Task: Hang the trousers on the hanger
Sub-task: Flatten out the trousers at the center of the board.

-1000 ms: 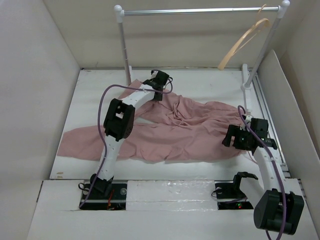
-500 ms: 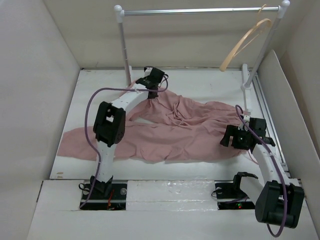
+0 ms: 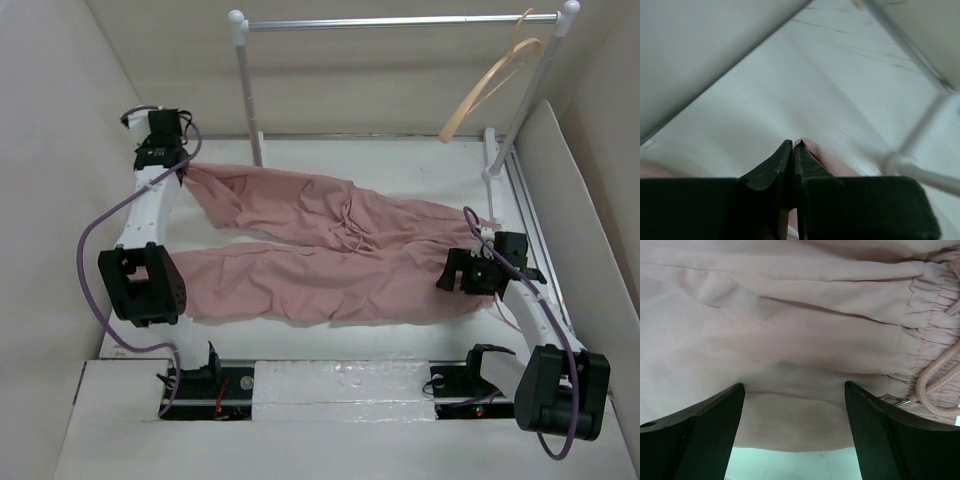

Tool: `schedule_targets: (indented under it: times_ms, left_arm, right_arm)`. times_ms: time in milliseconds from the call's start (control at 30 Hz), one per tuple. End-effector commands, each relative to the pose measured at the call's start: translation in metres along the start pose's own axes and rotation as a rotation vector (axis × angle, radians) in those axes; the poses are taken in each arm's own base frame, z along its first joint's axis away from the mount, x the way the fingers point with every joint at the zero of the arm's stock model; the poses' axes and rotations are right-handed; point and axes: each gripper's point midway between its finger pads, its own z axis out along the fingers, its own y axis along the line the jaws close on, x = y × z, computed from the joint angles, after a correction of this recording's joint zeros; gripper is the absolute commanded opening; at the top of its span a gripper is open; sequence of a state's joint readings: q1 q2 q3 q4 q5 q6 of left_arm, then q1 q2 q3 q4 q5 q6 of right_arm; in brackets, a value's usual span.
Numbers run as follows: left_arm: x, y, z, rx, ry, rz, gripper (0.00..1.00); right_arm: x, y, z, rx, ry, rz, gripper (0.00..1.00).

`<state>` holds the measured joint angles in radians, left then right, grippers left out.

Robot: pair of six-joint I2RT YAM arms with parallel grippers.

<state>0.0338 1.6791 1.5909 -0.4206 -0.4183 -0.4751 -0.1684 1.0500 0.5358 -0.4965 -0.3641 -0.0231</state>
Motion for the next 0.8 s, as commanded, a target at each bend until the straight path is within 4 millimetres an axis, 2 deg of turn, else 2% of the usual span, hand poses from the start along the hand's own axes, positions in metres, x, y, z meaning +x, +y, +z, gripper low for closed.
schedule_targets:
  times_ms: [0, 33, 67, 100, 133, 200, 267, 367, 400, 433, 467, 500, 533, 567, 600, 633, 700, 733, 767]
  left_arm:
    - [0.019, 0.039, 0.041, -0.12, 0.093, -0.024, 0.04]
    - [0.018, 0.048, 0.06, -0.154, 0.113, -0.036, 0.11]
    - [0.021, 0.052, 0.066, -0.166, 0.146, -0.04, 0.25]
    - [0.002, 0.04, 0.067, -0.135, 0.118, -0.055, 0.37]
    - [0.004, 0.036, 0.077, -0.115, 0.141, -0.038, 0.48]
    - [-0.014, 0.017, 0.074, -0.049, 0.106, -0.037, 0.68]
    - [-0.037, -0.018, 0.055, 0.065, 0.049, -0.048, 0.71]
    - [-0.065, -0.048, 0.02, 0.184, -0.024, -0.081, 0.75]
    - [-0.058, -0.063, 0.009, 0.223, -0.021, -0.07, 0.75]
    - [-0.045, -0.068, -0.006, 0.254, -0.01, -0.05, 0.75]
    - [-0.019, -0.089, -0.028, 0.311, 0.009, 0.0, 0.73]
    - [-0.011, -0.108, -0.04, 0.353, 0.003, 0.032, 0.72]
    - [0.018, -0.109, -0.052, 0.371, 0.032, 0.084, 0.72]
    - [0.037, -0.119, -0.066, 0.4, 0.042, 0.116, 0.72]
    - [0.074, -0.118, -0.077, 0.416, 0.092, 0.165, 0.71]
    - [0.113, -0.141, -0.108, 0.514, 0.141, 0.226, 0.7]
    - [0.158, -0.158, -0.139, 0.615, 0.194, 0.273, 0.69]
    - [0.201, -0.165, -0.167, 0.672, 0.243, 0.343, 0.68]
    - [0.219, -0.169, -0.18, 0.694, 0.263, 0.368, 0.68]
  right_arm:
    - [-0.025, 0.009, -0.003, -0.03, -0.067, -0.055, 0.87]
    - [-0.025, 0.007, -0.003, -0.019, -0.067, -0.054, 0.89]
    - [-0.025, 0.006, -0.003, -0.013, -0.066, -0.047, 0.91]
    - [-0.026, 0.006, -0.004, -0.01, -0.068, -0.045, 0.95]
    - [-0.027, 0.006, -0.005, -0.006, -0.069, -0.039, 0.98]
    - [-0.026, 0.006, -0.009, 0.007, -0.062, -0.031, 0.99]
    - [-0.035, 0.002, -0.018, 0.047, -0.094, -0.028, 0.99]
    - [-0.046, -0.001, -0.031, 0.102, -0.155, 0.015, 0.99]
    - [-0.052, -0.002, -0.033, 0.11, -0.186, 0.02, 0.99]
    - [-0.056, -0.005, -0.036, 0.132, -0.204, 0.031, 0.98]
    - [-0.063, -0.007, -0.039, 0.153, -0.221, 0.052, 0.97]
    - [-0.064, -0.006, -0.039, 0.153, -0.216, 0.065, 0.97]
    - [-0.065, -0.009, -0.039, 0.171, -0.209, 0.076, 0.97]
    - [-0.064, -0.013, -0.04, 0.188, -0.198, 0.102, 0.97]
    - [-0.06, -0.014, -0.04, 0.194, -0.16, 0.114, 0.98]
    - [-0.059, -0.022, -0.042, 0.232, -0.152, 0.134, 0.98]
    - [-0.054, -0.035, -0.046, 0.29, -0.144, 0.188, 1.0]
    - [-0.052, -0.042, -0.048, 0.333, -0.153, 0.2, 1.0]
    - [-0.05, -0.049, -0.05, 0.364, -0.162, 0.234, 1.0]
